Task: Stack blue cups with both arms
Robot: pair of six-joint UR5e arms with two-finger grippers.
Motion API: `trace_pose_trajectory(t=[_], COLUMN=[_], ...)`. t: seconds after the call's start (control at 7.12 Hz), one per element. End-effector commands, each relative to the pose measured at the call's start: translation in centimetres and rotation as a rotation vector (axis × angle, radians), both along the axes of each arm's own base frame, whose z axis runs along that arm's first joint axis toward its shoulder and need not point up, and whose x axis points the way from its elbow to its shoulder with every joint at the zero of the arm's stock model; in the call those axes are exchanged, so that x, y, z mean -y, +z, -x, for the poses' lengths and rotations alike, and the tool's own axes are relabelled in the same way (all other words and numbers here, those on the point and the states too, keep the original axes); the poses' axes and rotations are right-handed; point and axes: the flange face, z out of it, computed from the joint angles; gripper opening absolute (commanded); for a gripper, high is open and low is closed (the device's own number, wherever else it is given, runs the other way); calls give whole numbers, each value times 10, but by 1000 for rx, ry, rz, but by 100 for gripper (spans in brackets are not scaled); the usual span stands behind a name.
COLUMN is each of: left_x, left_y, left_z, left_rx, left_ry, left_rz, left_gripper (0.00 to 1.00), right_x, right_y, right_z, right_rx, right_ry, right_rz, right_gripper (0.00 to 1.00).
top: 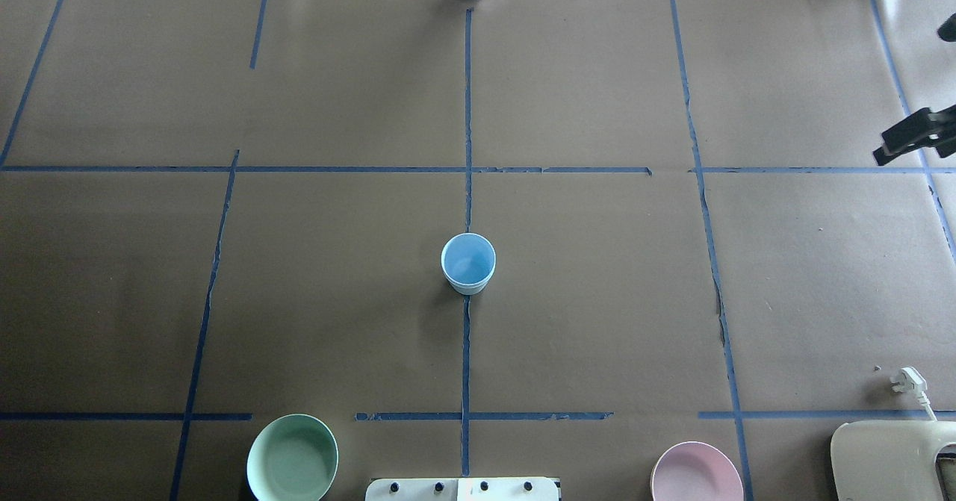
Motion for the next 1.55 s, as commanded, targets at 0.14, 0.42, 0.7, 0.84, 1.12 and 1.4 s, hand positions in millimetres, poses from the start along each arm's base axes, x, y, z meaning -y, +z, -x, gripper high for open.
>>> trace_pose_trajectory(t=[0.14,0.42,0.7,0.84,1.12,1.4], left_x=[-12,-24,-37,-37,-46,-75], left_y=[47,33,36,39,58,81], left_z=[74,86,86,85,80,81], left_rx=[42,46,44,41,43,39], left_ry=[30,4,-50,-54,-40,-37], left_rz=[127,183,239,208,217,262], left_gripper=[100,100,100,100,100,100], right_x=[-18,-34,-35,-32,-25,-26], right_y=[126,144,149,146,134,136], right_z=[-97,-115,-116,-117,-127,-128], right_rx=[48,13,-13,-15,-14,-20], right_ry=[-86,-65,-65,-63,-35,-36], right_rz=[-21,-38,-34,-42,-59,-58], right_gripper=[100,100,100,100,100,100])
